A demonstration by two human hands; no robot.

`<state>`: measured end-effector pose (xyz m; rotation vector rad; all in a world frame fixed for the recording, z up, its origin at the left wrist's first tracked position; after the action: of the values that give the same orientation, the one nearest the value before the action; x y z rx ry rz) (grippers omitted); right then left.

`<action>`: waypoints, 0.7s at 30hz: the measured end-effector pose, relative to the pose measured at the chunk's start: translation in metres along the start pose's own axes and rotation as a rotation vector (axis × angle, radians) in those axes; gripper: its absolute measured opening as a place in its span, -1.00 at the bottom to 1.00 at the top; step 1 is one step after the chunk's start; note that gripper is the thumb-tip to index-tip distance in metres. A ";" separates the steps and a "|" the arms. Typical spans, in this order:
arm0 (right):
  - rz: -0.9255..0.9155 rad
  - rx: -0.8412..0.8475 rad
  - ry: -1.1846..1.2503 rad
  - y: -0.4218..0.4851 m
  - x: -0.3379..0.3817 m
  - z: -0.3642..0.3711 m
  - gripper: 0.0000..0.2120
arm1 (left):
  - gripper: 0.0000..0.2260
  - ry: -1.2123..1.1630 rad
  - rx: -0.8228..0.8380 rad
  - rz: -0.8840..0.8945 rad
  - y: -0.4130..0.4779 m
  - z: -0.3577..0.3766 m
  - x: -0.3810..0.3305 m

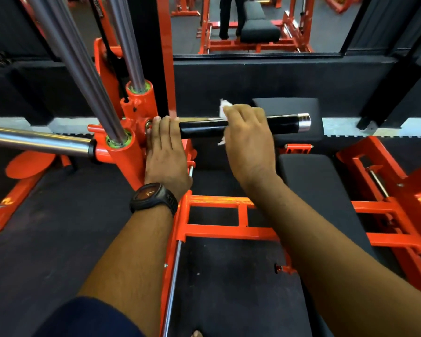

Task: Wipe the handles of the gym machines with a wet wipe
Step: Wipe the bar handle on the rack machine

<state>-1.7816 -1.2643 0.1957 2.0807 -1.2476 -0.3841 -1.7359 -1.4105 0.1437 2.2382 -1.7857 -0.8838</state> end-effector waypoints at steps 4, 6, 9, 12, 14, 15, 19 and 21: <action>-0.345 0.001 -0.077 -0.006 0.049 0.007 -0.74 | -0.05 0.012 0.001 0.028 0.002 0.004 0.005; -0.363 0.045 -0.070 0.001 0.047 0.010 -0.74 | -0.05 0.017 0.008 0.028 0.002 0.005 0.006; -0.065 0.060 -0.009 0.011 0.021 0.008 -0.70 | -0.07 0.009 -0.020 0.032 0.001 0.003 0.003; -0.347 -0.007 0.003 -0.010 0.042 0.007 -0.82 | -0.05 0.004 -0.035 0.029 0.001 0.004 0.001; -0.422 0.025 0.018 -0.028 0.039 0.011 -0.74 | -0.01 -0.016 -0.032 0.007 0.000 0.006 -0.001; -0.387 0.071 0.031 -0.034 0.032 0.015 -0.68 | 0.02 -0.030 -0.039 -0.013 -0.001 0.006 -0.001; -0.039 0.127 0.117 -0.059 -0.025 0.016 -0.63 | 0.02 -0.135 -0.113 -0.071 -0.005 0.006 -0.009; 0.121 0.126 0.220 -0.074 -0.048 0.010 -0.64 | -0.02 -0.255 -0.141 -0.109 -0.013 0.009 -0.018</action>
<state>-1.7618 -1.2032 0.1344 2.0742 -1.2841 -0.0211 -1.7317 -1.3879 0.1362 2.2338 -1.6485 -1.3264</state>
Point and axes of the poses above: each hand's wrist, its own y-axis towards the middle knuckle, its own z-axis out of the palm, x = y × z, the point moved 5 cm from there along y, towards the middle knuckle, and after that the axes turned 14 degrees about -y, right-handed, at the moved point
